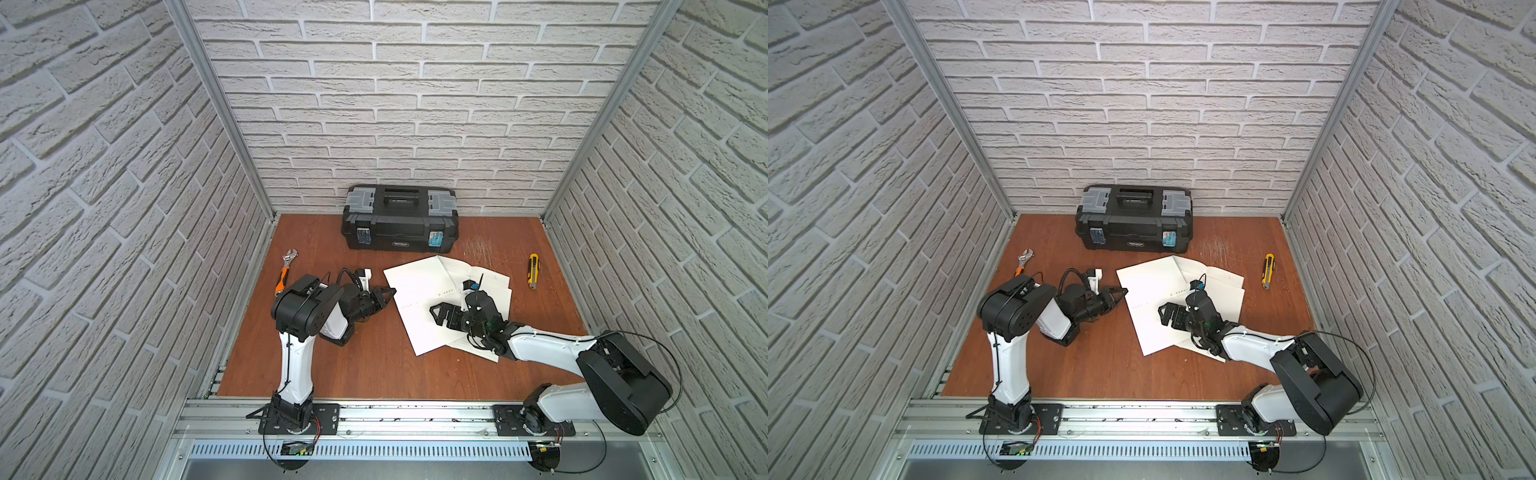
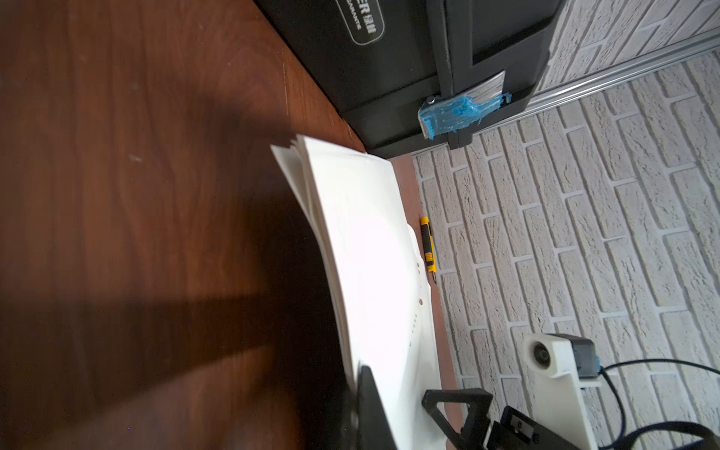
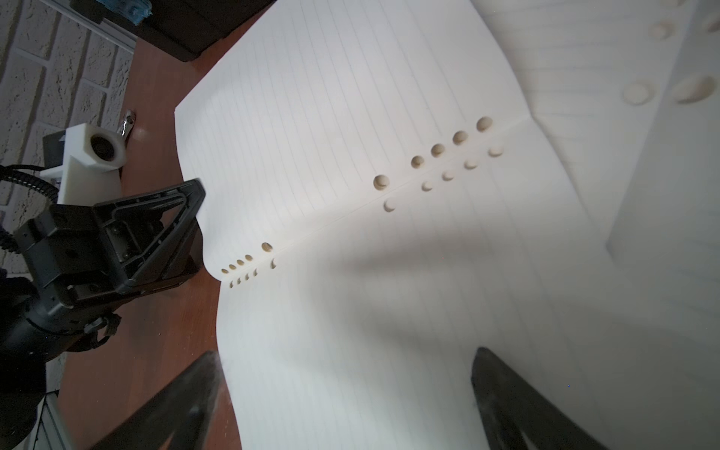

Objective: Close the notebook
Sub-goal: Close the notebook at the center of the board.

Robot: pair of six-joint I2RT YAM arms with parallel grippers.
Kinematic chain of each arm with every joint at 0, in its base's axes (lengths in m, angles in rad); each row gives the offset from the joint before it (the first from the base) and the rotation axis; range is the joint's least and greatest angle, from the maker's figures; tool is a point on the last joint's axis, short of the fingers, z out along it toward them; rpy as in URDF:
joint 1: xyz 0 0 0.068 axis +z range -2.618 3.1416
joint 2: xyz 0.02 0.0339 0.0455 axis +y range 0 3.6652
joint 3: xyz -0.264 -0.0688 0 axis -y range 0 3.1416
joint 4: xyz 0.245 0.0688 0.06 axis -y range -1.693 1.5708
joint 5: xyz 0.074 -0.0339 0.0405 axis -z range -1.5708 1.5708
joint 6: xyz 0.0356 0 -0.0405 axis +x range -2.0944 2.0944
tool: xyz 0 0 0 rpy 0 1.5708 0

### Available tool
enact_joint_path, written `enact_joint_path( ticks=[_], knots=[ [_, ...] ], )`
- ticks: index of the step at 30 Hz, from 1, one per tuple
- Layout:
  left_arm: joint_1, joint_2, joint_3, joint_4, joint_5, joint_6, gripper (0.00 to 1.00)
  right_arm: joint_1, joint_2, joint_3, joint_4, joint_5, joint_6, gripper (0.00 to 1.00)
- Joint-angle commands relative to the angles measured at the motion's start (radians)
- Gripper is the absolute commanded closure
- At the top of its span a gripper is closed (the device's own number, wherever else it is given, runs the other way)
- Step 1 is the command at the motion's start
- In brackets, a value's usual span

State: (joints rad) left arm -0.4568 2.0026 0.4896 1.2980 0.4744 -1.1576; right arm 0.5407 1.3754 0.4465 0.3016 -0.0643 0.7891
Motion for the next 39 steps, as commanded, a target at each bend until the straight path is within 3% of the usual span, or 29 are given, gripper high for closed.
enact_joint_path(
  ticks=[1, 5, 11, 17, 25, 34, 39],
  knots=[
    [-0.044, -0.089, -0.055, -0.154, -0.039, 0.106, 1.0, 0.007, -0.037, 0.009, -0.071, -0.003, -0.026, 0.0],
    [-0.113, -0.3, -0.067, -0.41, -0.186, 0.251, 1.0, 0.007, -0.1, 0.035, -0.141, 0.012, -0.049, 0.0],
    [-0.274, -0.618, 0.016, -0.871, -0.583, 0.521, 1.0, 0.007, -0.182, 0.056, -0.211, 0.033, -0.066, 0.0],
    [-0.296, -0.708, -0.051, -0.87, -0.744, 0.538, 1.0, 0.006, -0.231, 0.061, -0.243, 0.052, -0.08, 0.0],
    [-0.411, -0.886, -0.115, -0.934, -1.122, 0.607, 1.0, 0.005, -0.239, 0.073, -0.259, 0.061, -0.091, 0.0],
    [-0.483, -1.148, -0.193, -1.063, -1.455, 0.666, 1.0, 0.005, -0.189, 0.072, -0.215, 0.034, -0.085, 0.0],
    [-0.497, -1.125, -0.191, -1.105, -1.513, 0.691, 1.0, 0.006, -0.157, 0.072, -0.174, 0.007, -0.084, 0.0]
  ],
)
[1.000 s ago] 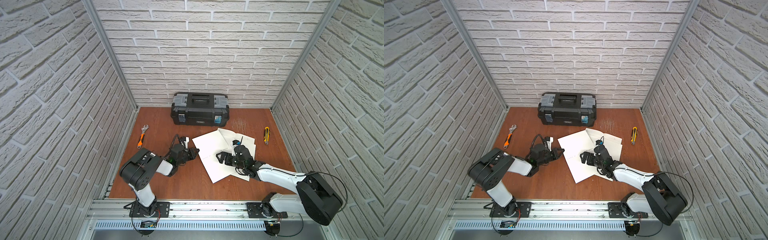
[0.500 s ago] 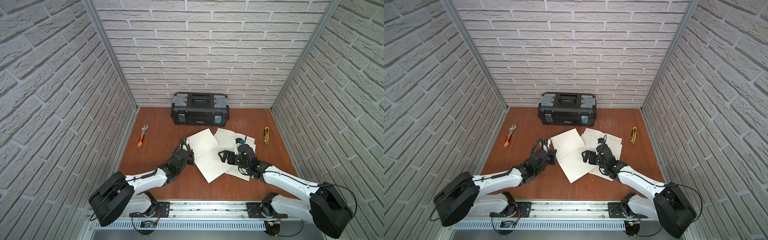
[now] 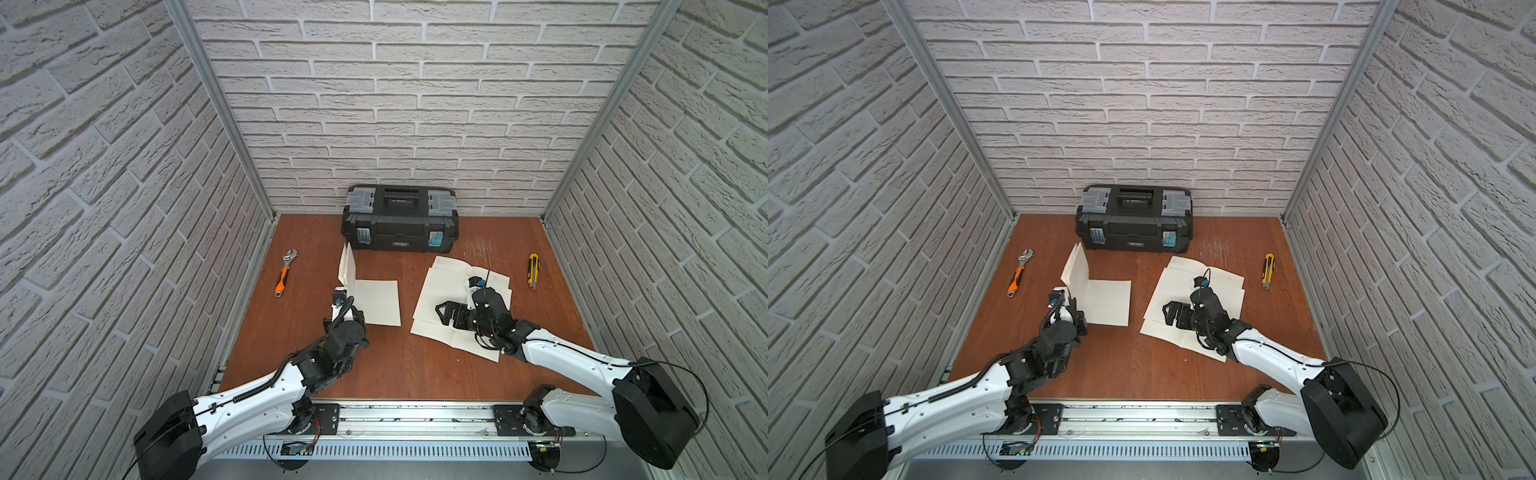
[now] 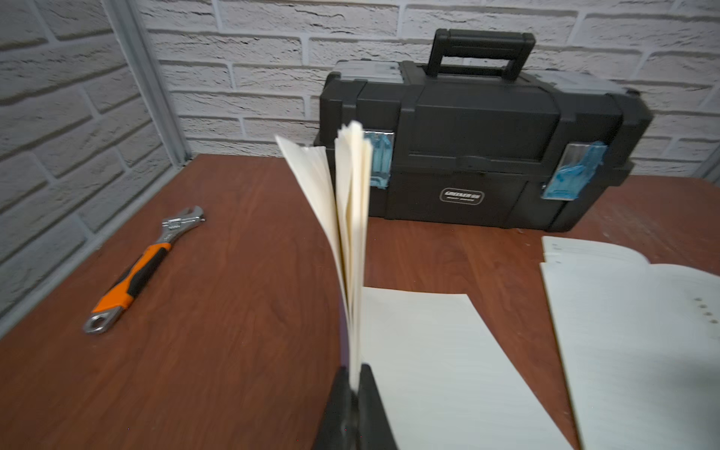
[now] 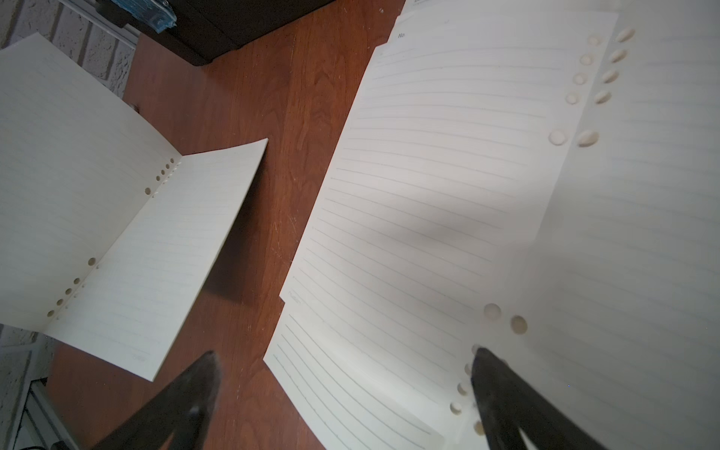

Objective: Close the notebook
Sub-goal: Close the notebook at the center of the board.

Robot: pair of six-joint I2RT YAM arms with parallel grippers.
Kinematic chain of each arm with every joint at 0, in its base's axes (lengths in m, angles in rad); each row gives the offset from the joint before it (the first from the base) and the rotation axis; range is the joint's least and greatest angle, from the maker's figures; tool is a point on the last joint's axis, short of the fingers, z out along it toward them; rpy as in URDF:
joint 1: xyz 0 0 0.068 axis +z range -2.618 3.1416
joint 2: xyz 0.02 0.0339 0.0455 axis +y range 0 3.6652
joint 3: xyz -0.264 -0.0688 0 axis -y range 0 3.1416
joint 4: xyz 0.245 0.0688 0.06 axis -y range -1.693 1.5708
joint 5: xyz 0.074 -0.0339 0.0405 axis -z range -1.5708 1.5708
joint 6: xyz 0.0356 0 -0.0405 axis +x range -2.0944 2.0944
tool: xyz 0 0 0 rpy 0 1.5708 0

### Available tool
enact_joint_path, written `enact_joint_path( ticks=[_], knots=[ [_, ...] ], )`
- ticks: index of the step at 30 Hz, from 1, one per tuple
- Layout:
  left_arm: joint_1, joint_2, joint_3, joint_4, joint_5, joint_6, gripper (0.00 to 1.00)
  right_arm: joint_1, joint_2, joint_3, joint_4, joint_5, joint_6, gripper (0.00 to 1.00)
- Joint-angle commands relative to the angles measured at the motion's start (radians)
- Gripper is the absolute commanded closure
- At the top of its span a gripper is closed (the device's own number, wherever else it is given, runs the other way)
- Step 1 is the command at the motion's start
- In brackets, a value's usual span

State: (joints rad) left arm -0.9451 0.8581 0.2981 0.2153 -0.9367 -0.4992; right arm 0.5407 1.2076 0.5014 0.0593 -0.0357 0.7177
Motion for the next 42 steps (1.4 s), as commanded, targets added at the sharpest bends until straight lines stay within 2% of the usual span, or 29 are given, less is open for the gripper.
enact_joint_path(
  ticks=[1, 5, 10, 14, 21, 32, 38, 42],
  knots=[
    [-0.009, 0.051, 0.003, -0.021, -0.091, 0.033, 1.0, 0.006, 0.02, 0.018, 0.083, -0.03, -0.014, 0.0],
    [-0.033, 0.221, 0.034, -0.021, -0.067, 0.035, 1.0, 0.006, 0.044, 0.034, 0.101, -0.046, -0.02, 0.0],
    [-0.12, 0.45, 0.112, -0.002, -0.146, 0.07, 1.0, 0.005, 0.065, 0.044, 0.116, -0.051, -0.026, 0.0],
    [-0.15, 0.571, 0.154, 0.034, -0.18, 0.092, 1.0, 0.006, 0.065, 0.038, 0.134, -0.046, -0.024, 0.0],
    [-0.15, 0.602, 0.142, 0.083, -0.098, 0.114, 1.0, 0.0, 0.066, 0.042, 0.157, -0.029, -0.027, 0.0],
    [-0.15, 0.598, 0.13, 0.077, 0.003, 0.123, 1.0, -0.008, 0.189, 0.246, 0.154, -0.109, -0.047, 0.0],
    [-0.15, 0.604, 0.121, 0.078, 0.054, 0.106, 0.88, -0.009, 0.211, 0.283, 0.151, -0.115, -0.061, 0.0],
    [-0.15, 0.604, 0.121, 0.072, 0.081, 0.09, 0.68, -0.009, 0.231, 0.309, 0.157, -0.135, -0.061, 0.0]
  ],
)
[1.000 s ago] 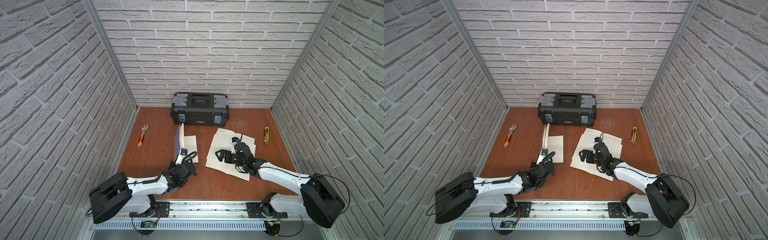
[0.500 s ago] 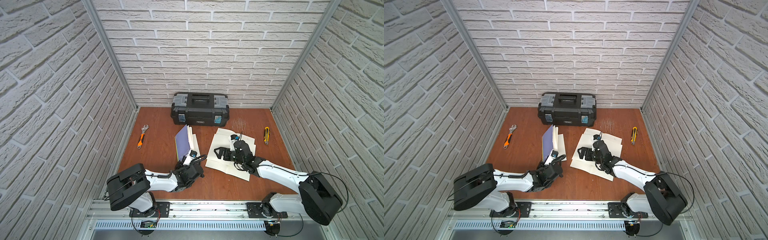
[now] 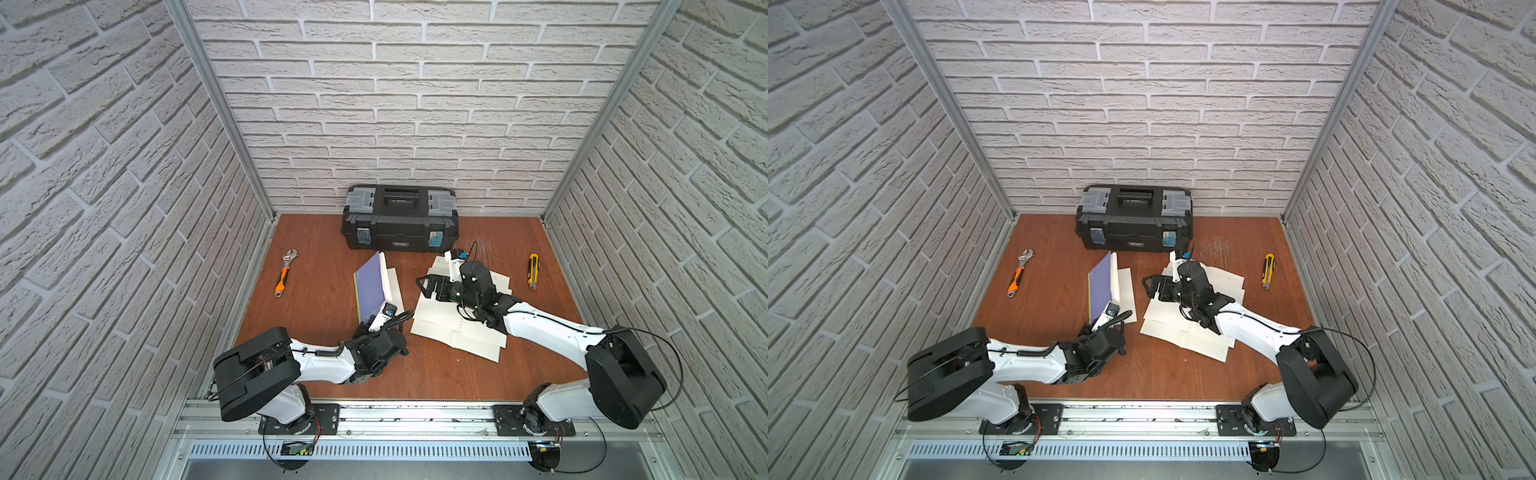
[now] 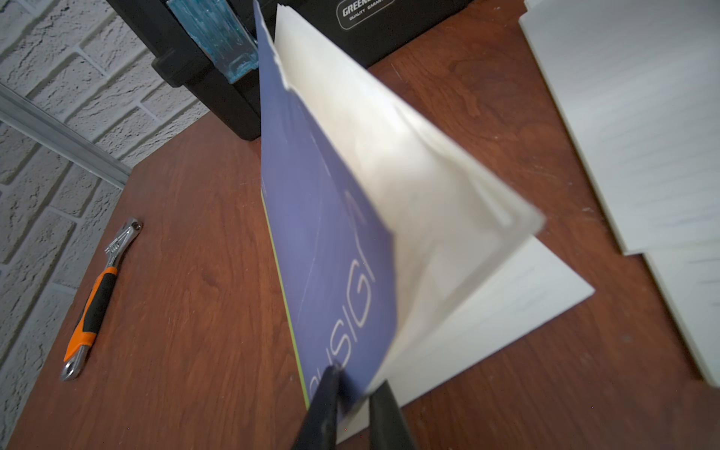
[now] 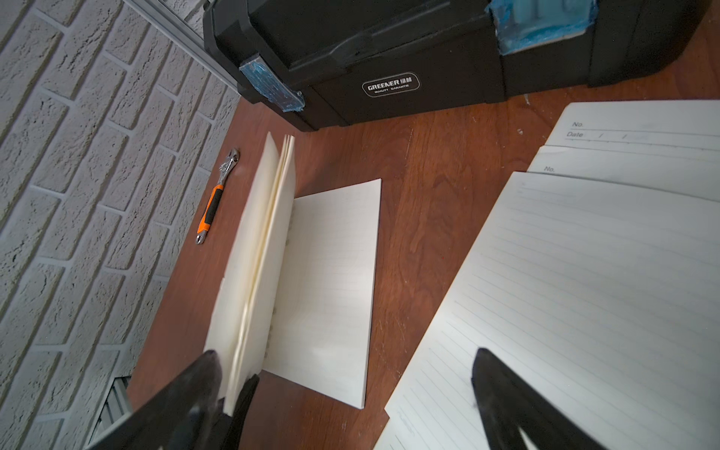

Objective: Close the notebook
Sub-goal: Close the notebook at the center of the board.

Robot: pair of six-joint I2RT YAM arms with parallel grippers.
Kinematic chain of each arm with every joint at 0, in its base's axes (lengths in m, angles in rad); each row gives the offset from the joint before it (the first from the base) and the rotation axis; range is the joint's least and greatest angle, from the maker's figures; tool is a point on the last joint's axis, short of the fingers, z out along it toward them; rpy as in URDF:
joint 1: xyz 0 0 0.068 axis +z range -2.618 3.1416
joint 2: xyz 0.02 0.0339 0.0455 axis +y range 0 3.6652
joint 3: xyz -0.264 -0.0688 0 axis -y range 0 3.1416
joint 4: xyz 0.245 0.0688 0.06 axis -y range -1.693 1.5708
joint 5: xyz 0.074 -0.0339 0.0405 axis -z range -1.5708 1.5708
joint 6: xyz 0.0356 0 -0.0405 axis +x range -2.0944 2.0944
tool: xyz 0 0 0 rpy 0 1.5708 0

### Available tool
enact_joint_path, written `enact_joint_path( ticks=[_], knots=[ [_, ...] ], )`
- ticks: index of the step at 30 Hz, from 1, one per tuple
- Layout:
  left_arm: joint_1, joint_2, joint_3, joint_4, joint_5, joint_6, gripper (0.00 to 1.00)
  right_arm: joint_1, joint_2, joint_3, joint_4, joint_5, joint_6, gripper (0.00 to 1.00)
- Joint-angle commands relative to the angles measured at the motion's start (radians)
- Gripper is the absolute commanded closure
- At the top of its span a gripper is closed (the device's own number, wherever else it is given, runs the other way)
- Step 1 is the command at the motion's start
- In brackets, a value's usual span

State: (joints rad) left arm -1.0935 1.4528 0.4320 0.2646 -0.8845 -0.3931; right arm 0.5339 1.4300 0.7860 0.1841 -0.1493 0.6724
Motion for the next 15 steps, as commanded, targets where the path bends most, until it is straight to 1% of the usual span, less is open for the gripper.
enact_joint_path(
  ticks=[1, 4, 7, 12, 15],
  knots=[
    [-0.002, 0.006, -0.013, 0.024, 0.042, -0.014, 0.64, -0.002, 0.013, 0.028, 0.038, -0.024, -0.014, 0.0],
    [-0.005, -0.01, -0.022, 0.041, 0.08, -0.006, 0.56, -0.002, 0.024, 0.035, 0.046, -0.031, -0.011, 0.0],
    [-0.007, -0.048, -0.032, 0.046, 0.113, -0.005, 0.53, -0.002, 0.032, 0.04, 0.052, -0.034, -0.011, 0.0],
    [-0.007, -0.17, -0.046, 0.003, 0.13, -0.028, 0.52, 0.001, 0.06, 0.051, 0.081, -0.06, 0.006, 0.0],
    [0.013, -0.27, -0.032, -0.083, 0.128, -0.07, 0.52, 0.008, 0.089, 0.075, 0.086, -0.074, 0.028, 0.0]
  ],
)
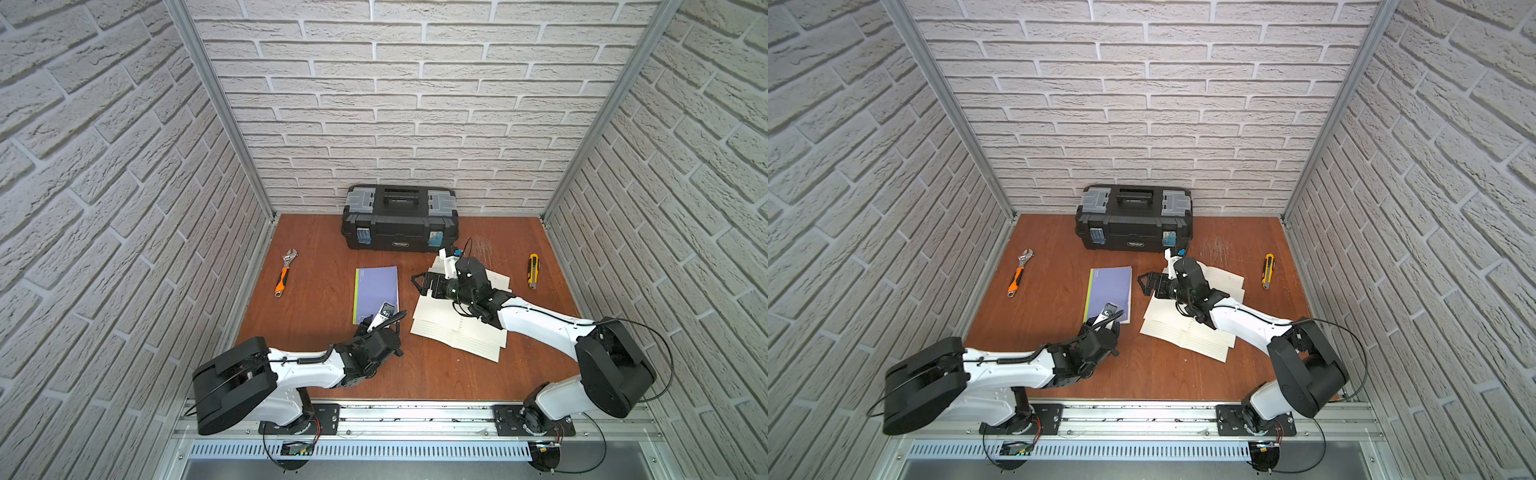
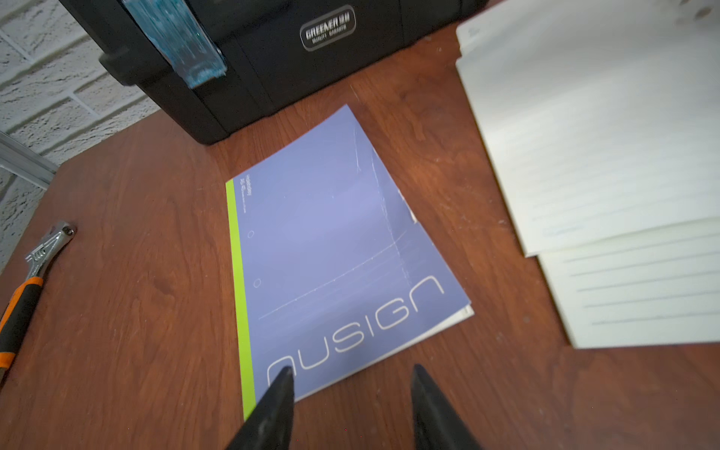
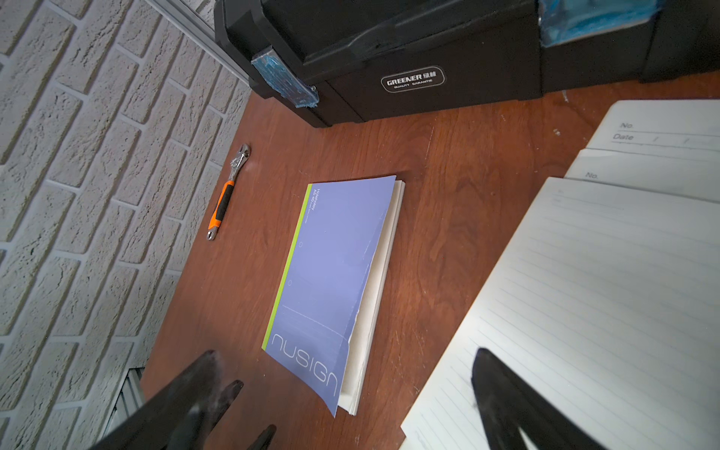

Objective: Close the notebook
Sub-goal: Close the notebook at the center of the board, then move the notebook to the center of the board.

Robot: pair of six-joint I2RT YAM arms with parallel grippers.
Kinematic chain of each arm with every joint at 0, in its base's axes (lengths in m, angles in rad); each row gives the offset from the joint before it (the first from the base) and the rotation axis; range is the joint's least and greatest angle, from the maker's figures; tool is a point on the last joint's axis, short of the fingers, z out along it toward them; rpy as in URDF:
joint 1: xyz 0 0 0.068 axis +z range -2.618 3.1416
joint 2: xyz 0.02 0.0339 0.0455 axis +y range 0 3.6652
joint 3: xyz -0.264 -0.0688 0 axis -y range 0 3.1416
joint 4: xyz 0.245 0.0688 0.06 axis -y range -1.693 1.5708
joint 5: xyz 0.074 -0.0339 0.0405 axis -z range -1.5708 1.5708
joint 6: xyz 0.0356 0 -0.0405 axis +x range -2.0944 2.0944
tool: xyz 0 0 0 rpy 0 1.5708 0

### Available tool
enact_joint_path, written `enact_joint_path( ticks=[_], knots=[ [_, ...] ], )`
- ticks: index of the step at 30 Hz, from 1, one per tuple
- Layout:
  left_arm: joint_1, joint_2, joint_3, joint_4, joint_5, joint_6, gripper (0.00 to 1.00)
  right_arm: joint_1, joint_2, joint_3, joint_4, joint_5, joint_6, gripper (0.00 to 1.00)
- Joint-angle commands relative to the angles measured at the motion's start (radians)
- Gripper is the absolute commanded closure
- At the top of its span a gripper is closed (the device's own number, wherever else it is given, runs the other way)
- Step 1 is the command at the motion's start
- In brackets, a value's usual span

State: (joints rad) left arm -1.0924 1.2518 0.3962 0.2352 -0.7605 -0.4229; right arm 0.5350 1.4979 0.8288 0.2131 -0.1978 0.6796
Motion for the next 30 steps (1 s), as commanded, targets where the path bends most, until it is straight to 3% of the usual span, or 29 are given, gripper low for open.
enact_joint_path(
  ticks=[1, 5, 10, 15, 18, 22, 30],
  knots=[
    [0.026, -0.11, 0.016, -0.104, 0.012, -0.064, 0.52, 0.01, 0.033, 0.045, 0.057, -0.028, 0.029, 0.0],
    [0.169, -0.28, 0.06, -0.248, 0.177, -0.134, 0.52, 0.022, 0.079, 0.118, 0.02, -0.038, 0.045, 0.0],
    [0.558, -0.398, 0.089, -0.33, 0.681, -0.267, 0.52, 0.034, 0.151, 0.169, -0.008, -0.031, 0.08, 0.0],
    [0.791, -0.237, 0.159, -0.348, 1.016, -0.358, 0.52, 0.043, 0.244, 0.215, -0.05, -0.032, 0.092, 0.0],
    [0.886, -0.107, 0.159, -0.236, 1.168, -0.44, 0.53, 0.046, 0.282, 0.227, -0.056, -0.031, 0.096, 0.0],
    [0.945, -0.004, 0.182, -0.165, 1.224, -0.461, 0.55, 0.049, 0.323, 0.244, -0.054, -0.042, 0.092, 0.0],
    [0.97, 0.167, 0.214, -0.065, 1.283, -0.504, 0.56, 0.067, 0.411, 0.304, -0.03, -0.087, 0.115, 0.01]
  ],
)
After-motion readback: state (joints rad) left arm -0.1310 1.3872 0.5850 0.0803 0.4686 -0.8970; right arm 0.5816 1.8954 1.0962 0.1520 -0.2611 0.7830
